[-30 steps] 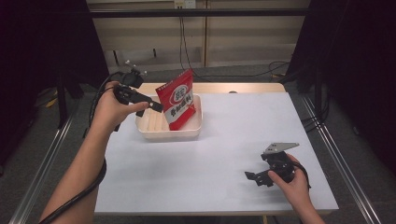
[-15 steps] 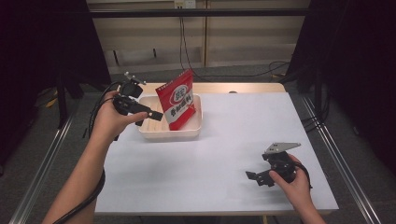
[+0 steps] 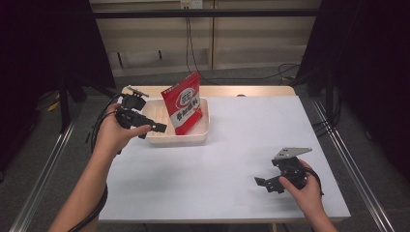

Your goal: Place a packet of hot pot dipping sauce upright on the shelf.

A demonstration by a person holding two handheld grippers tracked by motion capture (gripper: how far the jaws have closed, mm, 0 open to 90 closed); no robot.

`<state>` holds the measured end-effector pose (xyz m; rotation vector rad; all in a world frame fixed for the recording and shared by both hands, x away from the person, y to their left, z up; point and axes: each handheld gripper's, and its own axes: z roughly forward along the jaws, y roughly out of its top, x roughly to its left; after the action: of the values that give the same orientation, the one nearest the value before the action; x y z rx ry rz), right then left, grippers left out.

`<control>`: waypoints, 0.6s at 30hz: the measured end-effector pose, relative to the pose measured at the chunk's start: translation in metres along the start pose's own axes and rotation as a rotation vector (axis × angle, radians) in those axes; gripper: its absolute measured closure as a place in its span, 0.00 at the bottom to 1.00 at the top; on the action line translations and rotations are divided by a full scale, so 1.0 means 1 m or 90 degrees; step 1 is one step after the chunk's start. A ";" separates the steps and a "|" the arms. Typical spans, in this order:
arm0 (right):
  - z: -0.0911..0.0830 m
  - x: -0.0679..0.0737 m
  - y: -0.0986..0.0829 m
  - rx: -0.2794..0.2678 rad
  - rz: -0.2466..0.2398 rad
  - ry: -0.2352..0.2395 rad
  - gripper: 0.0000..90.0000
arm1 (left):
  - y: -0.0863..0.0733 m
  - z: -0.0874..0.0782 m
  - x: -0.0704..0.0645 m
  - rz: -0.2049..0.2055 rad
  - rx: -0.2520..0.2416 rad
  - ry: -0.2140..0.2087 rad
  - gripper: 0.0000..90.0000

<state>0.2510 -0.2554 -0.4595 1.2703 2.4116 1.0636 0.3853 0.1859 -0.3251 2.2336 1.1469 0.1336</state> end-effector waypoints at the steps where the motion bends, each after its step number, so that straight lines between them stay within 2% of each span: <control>1: 0.000 0.000 0.000 0.000 0.000 0.000 0.02 | -0.002 0.001 -0.001 0.000 -0.002 0.007 0.10; 4: 0.000 0.000 0.000 -0.001 0.000 -0.001 0.02 | -0.006 0.004 -0.001 0.002 -0.003 0.001 0.09; 6: 0.000 0.000 0.000 -0.002 0.000 0.002 0.02 | -0.009 0.007 -0.002 -0.006 -0.007 -0.009 0.09; 7: -0.001 -0.001 0.000 -0.001 -0.003 -0.001 0.02 | -0.010 0.007 -0.001 0.004 0.002 -0.009 0.09; 9: -0.001 -0.001 0.000 -0.001 0.000 0.000 0.02 | -0.014 0.011 -0.002 0.006 0.001 -0.012 0.09; 10: -0.001 -0.001 0.000 -0.001 0.000 0.001 0.02 | -0.016 0.014 -0.004 -0.008 -0.009 -0.018 0.09; 12: -0.001 -0.001 -0.001 -0.001 0.000 0.001 0.02 | -0.017 0.015 -0.004 -0.001 -0.003 -0.017 0.09; 13: -0.001 -0.001 -0.001 -0.001 0.001 0.000 0.02 | -0.018 0.016 -0.002 0.011 0.003 -0.019 0.09; 18: -0.002 -0.001 -0.001 -0.001 0.002 0.001 0.02 | -0.027 0.023 -0.002 0.004 -0.003 -0.020 0.09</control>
<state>0.2502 -0.2576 -0.4591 1.2734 2.4102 1.0663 0.3729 0.1851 -0.3586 2.2279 1.1218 0.1031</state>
